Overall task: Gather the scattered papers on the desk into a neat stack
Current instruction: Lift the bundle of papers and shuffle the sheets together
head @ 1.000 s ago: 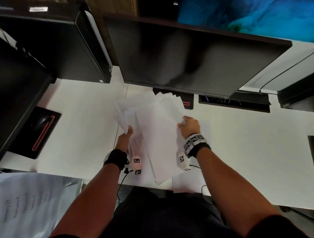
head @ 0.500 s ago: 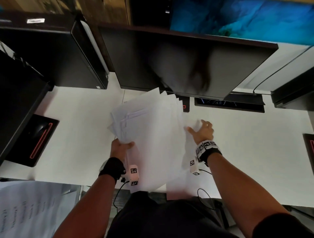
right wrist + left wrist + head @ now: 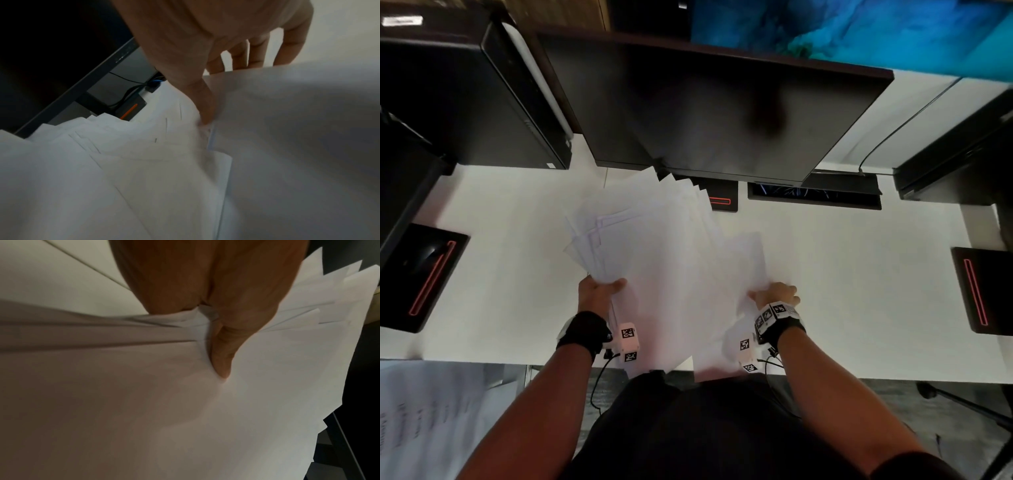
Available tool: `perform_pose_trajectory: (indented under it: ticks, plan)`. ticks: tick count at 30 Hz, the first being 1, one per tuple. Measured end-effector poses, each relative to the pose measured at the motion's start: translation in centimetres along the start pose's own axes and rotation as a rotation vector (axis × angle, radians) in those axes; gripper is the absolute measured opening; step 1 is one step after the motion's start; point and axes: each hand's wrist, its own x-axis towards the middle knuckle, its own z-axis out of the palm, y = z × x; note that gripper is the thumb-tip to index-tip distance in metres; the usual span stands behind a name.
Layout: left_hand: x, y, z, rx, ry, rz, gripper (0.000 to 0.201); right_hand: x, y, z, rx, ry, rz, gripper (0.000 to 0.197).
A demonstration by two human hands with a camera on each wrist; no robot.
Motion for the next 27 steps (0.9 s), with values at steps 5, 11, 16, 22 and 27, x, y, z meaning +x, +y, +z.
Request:
perform_pose_trajectory:
  ticks: [5,11,16,22,27]
  plan:
    - [-0.1,0.0,0.3,0.013,-0.015,-0.026,0.038,-1.9,1.9,-6.6,0.15,0.142,-0.19,0.023]
    - [0.5,0.0,-0.1,0.076,-0.039,-0.088,0.037,-8.3,3.0,-18.3,0.064,0.537,-0.652,0.014]
    - [1.6,-1.3,-1.2,0.108,-0.079,-0.188,0.059,-11.5,-2.3,-20.5,0.089,0.414,-0.868,0.017]
    - [1.2,-0.2,-0.9,0.064,-0.041,-0.297,0.072,-7.7,-11.5,-9.1,0.092,0.088,-0.795,0.024]
    - [1.0,0.3,-0.2,0.139,-0.078,-0.233,0.043,-6.3,-13.6,-0.7,0.036,-0.082,-0.652,0.049]
